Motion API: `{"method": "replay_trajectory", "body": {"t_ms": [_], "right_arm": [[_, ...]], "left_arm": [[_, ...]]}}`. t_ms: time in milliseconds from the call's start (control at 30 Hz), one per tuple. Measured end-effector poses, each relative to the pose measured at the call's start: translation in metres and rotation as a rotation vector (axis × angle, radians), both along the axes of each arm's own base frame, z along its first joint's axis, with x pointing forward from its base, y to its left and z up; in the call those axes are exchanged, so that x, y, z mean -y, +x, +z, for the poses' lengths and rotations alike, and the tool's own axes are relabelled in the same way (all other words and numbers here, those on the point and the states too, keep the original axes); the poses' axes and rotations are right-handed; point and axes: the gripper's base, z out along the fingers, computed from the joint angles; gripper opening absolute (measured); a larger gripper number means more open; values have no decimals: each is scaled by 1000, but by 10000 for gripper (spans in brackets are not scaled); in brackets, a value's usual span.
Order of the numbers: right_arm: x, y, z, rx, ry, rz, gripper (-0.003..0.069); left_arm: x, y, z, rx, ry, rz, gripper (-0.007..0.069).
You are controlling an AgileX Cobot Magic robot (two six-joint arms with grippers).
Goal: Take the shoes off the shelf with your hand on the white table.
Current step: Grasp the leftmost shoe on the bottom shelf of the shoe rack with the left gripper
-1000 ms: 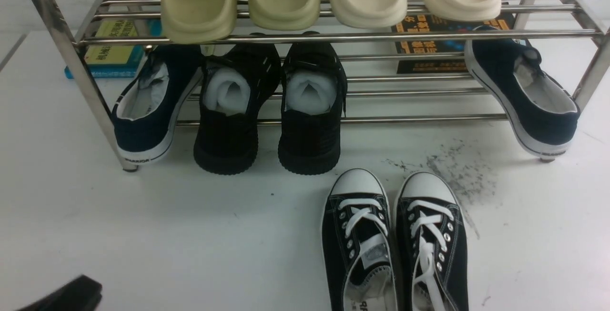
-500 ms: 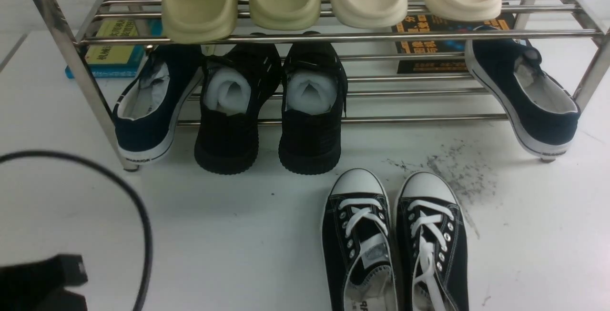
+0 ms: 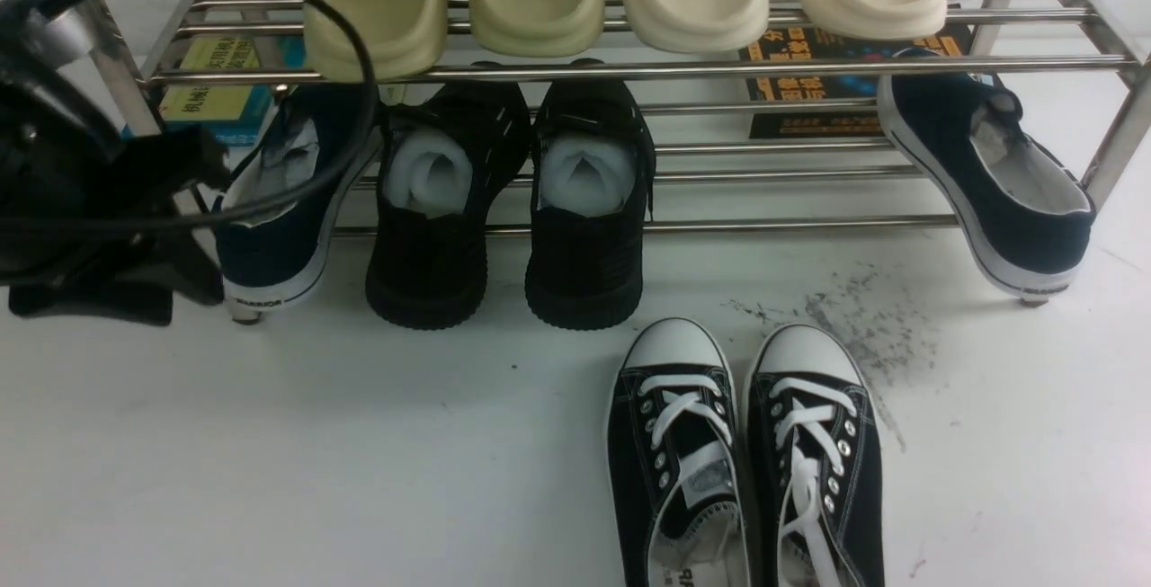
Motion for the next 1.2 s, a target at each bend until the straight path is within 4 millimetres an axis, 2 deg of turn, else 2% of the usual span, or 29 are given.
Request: {"method": "replay_trajectory", "body": {"t_ms": [67,100,133,267,367,533,700,1000,1200], "right_arm": [[0,0,0,0,0,0,224],[0,0,0,0,0,0,226],[0,0,0,0,0,0,227],[0,0,0,0,0,0,231],[0,0,0,0,0,0,237],[0,0,0,0,0,0,237],[0,0,0,0,-1,0,237],[0,0,0,0,-1,0,237],[0,0,0,0,-1,0,237]], "left_arm": [[2,11,-4,-13,2,-5,351],[6,23,-8,-17,14,-22,395],[7,25,-8,-18,16,-25,400],[37,53,-20,-7,99,-136,461],[53,70,-23,40,174,-171,468],[64,87,-30,100,218,-124,469],[72,111,-54,141,227,-107,469],[78,127,-72,170,210,-106,469],[79,127,-71,159,196,-93,469]]}}
